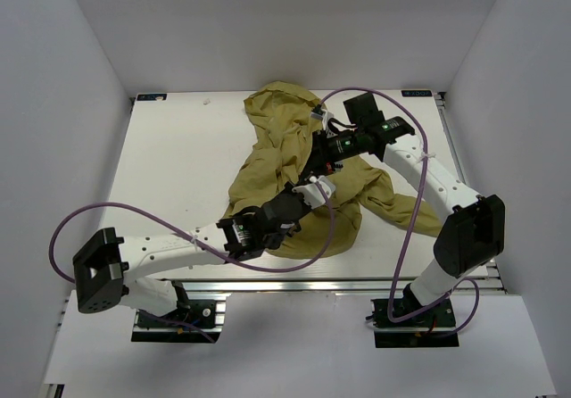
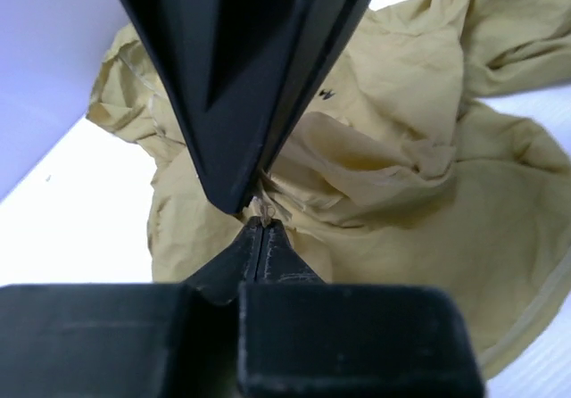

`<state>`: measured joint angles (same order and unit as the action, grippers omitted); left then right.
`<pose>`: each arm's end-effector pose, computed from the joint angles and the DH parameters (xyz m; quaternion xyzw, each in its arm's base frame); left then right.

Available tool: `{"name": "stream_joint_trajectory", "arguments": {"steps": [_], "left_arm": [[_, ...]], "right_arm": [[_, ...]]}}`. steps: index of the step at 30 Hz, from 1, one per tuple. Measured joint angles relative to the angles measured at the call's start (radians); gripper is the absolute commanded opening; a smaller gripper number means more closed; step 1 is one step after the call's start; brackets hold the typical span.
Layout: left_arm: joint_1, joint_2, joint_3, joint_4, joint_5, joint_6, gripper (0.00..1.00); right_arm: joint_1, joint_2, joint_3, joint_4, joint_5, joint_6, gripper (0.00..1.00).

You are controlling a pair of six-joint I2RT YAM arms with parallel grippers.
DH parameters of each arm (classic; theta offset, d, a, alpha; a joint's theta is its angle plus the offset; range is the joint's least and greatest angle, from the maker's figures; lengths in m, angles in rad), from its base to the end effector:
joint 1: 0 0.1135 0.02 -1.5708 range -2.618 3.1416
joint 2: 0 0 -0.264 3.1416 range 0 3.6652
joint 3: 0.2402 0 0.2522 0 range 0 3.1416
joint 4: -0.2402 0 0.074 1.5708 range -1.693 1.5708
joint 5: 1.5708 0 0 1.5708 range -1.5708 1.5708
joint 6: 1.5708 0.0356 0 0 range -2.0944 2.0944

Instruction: Zip up the jacket

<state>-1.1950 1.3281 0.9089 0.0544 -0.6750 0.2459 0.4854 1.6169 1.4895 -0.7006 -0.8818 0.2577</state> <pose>0.1307 -0.2707 0.2885 0.3716 0.7079 -0.0019 0.6006 0.2951 0.1867 0.3344 -0.2496 0.8197 0.4897 0.1614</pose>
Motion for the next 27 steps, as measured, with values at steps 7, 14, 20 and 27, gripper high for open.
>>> {"name": "stream_joint_trajectory", "arguments": {"steps": [7, 14, 20, 27], "left_arm": [[0.0, 0.001, 0.0, 0.037, 0.023, 0.026, 0.0], [0.0, -0.03, -0.001, 0.008, 0.077, 0.013, 0.0], [0.012, -0.045, -0.001, -0.035, 0.099, -0.054, 0.0], [0.014, -0.105, -0.001, -0.114, 0.184, -0.125, 0.0]], "right_arm": [[0.0, 0.001, 0.0, 0.0, -0.005, 0.0, 0.0], [-0.021, 0.011, -0.01, 0.06, -0.019, 0.09, 0.0], [-0.054, 0.011, -0.047, 0.105, -0.056, 0.201, 0.0], [-0.054, 0.015, -0.099, 0.107, -0.034, 0.213, 0.0]]}}
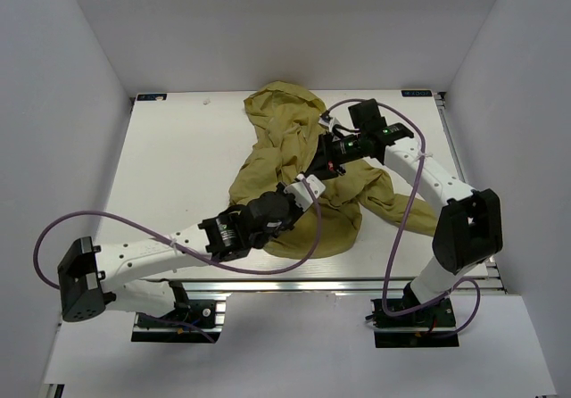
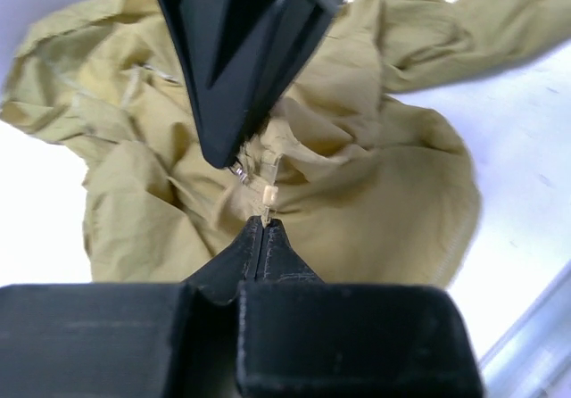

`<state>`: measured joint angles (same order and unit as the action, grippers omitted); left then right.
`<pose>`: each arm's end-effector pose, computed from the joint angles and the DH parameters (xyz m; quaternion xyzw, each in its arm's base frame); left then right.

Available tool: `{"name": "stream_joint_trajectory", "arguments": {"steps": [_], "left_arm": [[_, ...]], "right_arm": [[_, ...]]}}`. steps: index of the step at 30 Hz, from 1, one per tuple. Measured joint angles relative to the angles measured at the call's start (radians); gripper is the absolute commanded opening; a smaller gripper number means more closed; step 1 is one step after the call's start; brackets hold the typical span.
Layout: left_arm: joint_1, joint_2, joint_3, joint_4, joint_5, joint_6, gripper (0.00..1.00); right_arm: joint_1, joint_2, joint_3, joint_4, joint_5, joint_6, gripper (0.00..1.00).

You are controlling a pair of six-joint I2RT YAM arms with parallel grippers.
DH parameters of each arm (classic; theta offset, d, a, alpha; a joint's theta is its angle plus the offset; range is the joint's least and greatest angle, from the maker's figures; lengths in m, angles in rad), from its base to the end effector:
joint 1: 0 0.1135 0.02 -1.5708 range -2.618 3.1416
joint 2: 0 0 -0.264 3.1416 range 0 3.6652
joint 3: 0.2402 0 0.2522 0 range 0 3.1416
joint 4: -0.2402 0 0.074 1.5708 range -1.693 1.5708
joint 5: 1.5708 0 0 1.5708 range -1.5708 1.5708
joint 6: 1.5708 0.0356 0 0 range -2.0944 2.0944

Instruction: Zip up the jacket

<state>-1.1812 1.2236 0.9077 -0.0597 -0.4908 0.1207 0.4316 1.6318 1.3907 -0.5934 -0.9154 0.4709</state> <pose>0.1218 -0.2524 0.3040 0.3772 0.7208 -0.1028 0.5724 0.3084 0.1731 0.3059 -0.1425 0.8399 0.5118 0.1107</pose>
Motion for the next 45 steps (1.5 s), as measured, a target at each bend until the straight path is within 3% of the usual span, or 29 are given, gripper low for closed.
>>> {"name": "stream_joint_trajectory", "arguments": {"steps": [12, 18, 29, 41, 42, 43, 44, 45], "left_arm": [[-0.003, -0.087, 0.0, -0.137, 0.201, -0.15, 0.0], [-0.004, -0.156, -0.03, -0.225, 0.306, -0.322, 0.0], [-0.006, -0.306, -0.295, -0.196, 0.498, -0.673, 0.0], [0.003, -0.26, -0.372, -0.085, 0.559, -0.795, 0.0], [0.003, -0.257, -0.377, -0.081, 0.561, -0.803, 0.09], [0.003, -0.252, -0.378, -0.083, 0.563, -0.808, 0.25], [0.003, -0.241, -0.378, -0.086, 0.568, -0.811, 0.59], [0.001, -0.228, -0.376, -0.097, 0.592, -0.818, 0.68]], "right_arm": [[-0.01, 0.113, 0.015, 0.05, 0.178, -0.017, 0.0], [-0.014, 0.317, 0.249, 0.098, 0.278, -0.057, 0.0], [-0.045, 0.665, 0.734, 0.242, 0.451, -0.109, 0.0], [-0.06, 0.812, 0.821, 0.335, 0.512, -0.109, 0.0], [-0.058, 0.812, 0.822, 0.334, 0.508, -0.112, 0.0], [-0.057, 0.812, 0.82, 0.338, 0.496, -0.113, 0.09], [-0.057, 0.808, 0.815, 0.345, 0.483, -0.114, 0.18], [-0.057, 0.799, 0.791, 0.382, 0.481, -0.121, 0.23]]}}
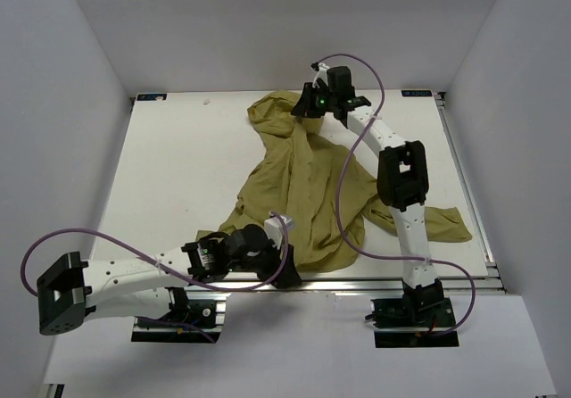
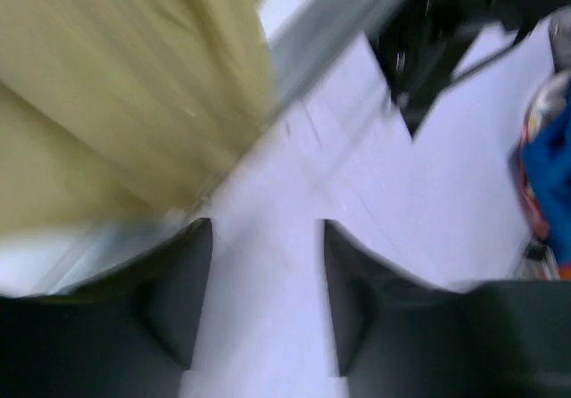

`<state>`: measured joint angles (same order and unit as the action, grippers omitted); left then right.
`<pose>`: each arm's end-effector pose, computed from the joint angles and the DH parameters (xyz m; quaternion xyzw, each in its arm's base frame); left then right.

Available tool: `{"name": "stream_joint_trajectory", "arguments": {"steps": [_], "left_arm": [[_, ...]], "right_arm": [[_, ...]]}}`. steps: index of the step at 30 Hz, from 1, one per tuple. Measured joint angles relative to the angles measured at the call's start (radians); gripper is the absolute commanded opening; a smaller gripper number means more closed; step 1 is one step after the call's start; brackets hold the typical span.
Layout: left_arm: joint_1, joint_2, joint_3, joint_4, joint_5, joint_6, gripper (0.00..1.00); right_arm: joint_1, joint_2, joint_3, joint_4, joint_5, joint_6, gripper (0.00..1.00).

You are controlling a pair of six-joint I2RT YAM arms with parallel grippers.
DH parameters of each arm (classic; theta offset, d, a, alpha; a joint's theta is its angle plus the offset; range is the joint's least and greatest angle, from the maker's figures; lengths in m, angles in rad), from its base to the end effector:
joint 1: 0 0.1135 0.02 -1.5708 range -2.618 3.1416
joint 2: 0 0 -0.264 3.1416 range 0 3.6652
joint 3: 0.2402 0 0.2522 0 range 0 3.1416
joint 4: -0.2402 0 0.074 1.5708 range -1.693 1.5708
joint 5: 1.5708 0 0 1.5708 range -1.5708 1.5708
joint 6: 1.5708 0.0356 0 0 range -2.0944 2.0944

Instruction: Zip up the jacket

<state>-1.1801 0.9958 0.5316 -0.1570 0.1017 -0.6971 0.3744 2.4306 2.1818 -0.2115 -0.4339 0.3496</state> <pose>0.0771 -0.1968 0.2153 0.2350 0.8569 -0.3950 0.2333 0.5227 0.2215 0.2364 -0.1237 0.8284 0.3534 0.4167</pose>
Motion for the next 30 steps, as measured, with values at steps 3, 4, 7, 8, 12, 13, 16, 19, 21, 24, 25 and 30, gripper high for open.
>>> {"name": "stream_joint_trajectory", "arguments": {"steps": [3, 4, 7, 8, 12, 13, 16, 19, 21, 24, 25, 30], "left_arm": [[-0.019, 0.047, 0.003, -0.048, 0.06, -0.017, 0.82], [-0.022, 0.061, 0.007, -0.066, 0.071, -0.018, 0.94], [-0.024, 0.077, 0.029, -0.122, 0.069, -0.02, 0.98], [-0.024, 0.077, 0.048, -0.15, 0.051, -0.02, 0.98], [-0.021, 0.077, 0.183, -0.259, -0.096, -0.011, 0.98], [-0.006, 0.08, 0.225, -0.275, -0.131, -0.005, 0.98], [0.151, 0.119, 0.346, -0.298, -0.173, 0.01, 0.98], [0.46, 0.174, 0.394, -0.266, -0.163, 0.025, 0.98], [0.634, 0.194, 0.399, -0.278, -0.192, 0.031, 0.98], [0.784, 0.199, 0.434, -0.343, -0.24, 0.041, 0.98], [0.825, 0.198, 0.461, -0.37, -0.255, 0.043, 0.98], [0.962, 0.18, 0.562, -0.439, -0.322, 0.042, 0.98]], "right_arm": [[-0.011, -0.062, -0.108, 0.06, -0.017, -0.023, 0.88], [-0.014, -0.089, -0.142, 0.058, -0.019, -0.024, 0.89], [-0.023, -0.195, -0.252, 0.046, -0.023, -0.067, 0.89], [-0.026, -0.239, -0.289, 0.042, -0.017, -0.077, 0.89], [-0.029, -0.44, -0.431, 0.031, 0.047, -0.097, 0.89], [-0.032, -0.497, -0.472, 0.031, 0.068, -0.094, 0.89], [-0.043, -0.679, -0.618, 0.036, 0.133, -0.064, 0.89], [-0.076, -0.836, -0.771, 0.034, 0.208, -0.037, 0.89], [-0.097, -0.919, -0.864, 0.014, 0.278, -0.021, 0.89], [-0.107, -1.033, -0.981, -0.045, 0.404, -0.01, 0.89], [-0.106, -1.072, -1.017, -0.062, 0.441, -0.006, 0.89], [-0.103, -1.262, -1.154, -0.103, 0.552, 0.011, 0.89]]}}
